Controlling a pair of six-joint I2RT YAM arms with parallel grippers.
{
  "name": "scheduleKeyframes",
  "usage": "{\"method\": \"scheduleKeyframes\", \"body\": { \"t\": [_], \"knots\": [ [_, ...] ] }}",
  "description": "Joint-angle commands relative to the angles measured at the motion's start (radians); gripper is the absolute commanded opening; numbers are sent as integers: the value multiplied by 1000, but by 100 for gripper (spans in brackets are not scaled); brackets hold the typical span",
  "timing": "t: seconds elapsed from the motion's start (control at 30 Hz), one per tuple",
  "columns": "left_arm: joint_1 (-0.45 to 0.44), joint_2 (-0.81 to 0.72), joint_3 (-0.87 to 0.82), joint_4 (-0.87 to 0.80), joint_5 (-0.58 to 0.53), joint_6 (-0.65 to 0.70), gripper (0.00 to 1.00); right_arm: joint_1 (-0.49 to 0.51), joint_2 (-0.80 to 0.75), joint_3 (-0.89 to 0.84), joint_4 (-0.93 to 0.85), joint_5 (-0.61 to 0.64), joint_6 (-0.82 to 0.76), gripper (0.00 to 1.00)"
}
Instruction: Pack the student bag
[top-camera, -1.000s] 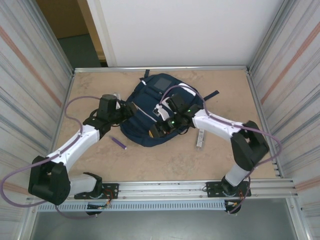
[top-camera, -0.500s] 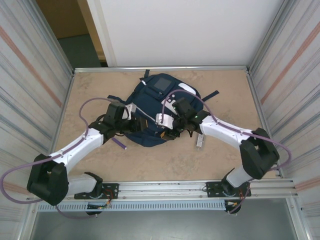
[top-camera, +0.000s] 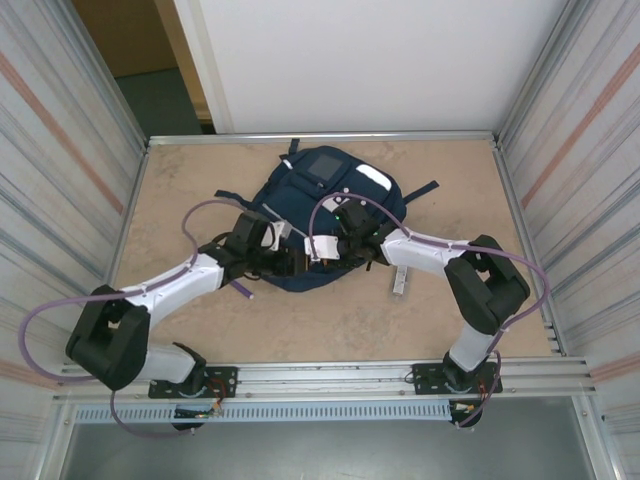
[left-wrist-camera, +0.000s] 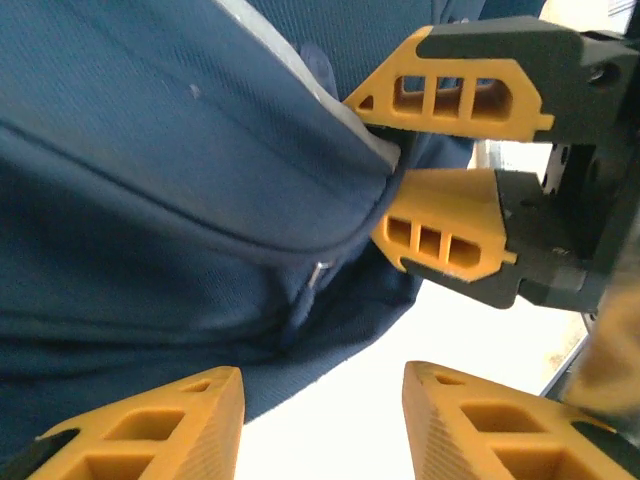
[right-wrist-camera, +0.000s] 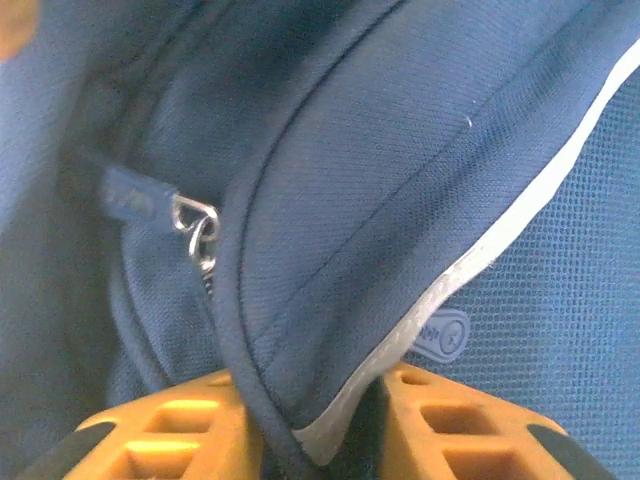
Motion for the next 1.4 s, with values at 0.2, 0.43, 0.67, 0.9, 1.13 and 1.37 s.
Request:
{"method": "scheduleKeyframes", "body": {
  "t": [0.2, 0.43, 0.67, 0.9, 1.13, 1.37],
  "knots": [
    [-36, 90, 85, 56, -62, 14, 46, -29, -46, 19, 59, -177, 110, 9],
    [-36, 151, 142, 88, -132, 56, 38, -54, -61, 23, 31, -294, 144, 4],
    [-47, 218, 158, 149, -85, 97, 16, -80, -70, 35, 22, -354, 190, 2],
    [-48, 157, 130, 127, -124, 115, 0, -112, -80, 44, -25, -363, 170, 3],
    [-6, 77, 145, -44, -420, 184, 0, -172, -93, 61, -161, -354, 18, 7],
    [71, 95, 227, -154, -340, 271, 0, -175, -81, 54, -200, -242, -67, 8]
  ]
}}
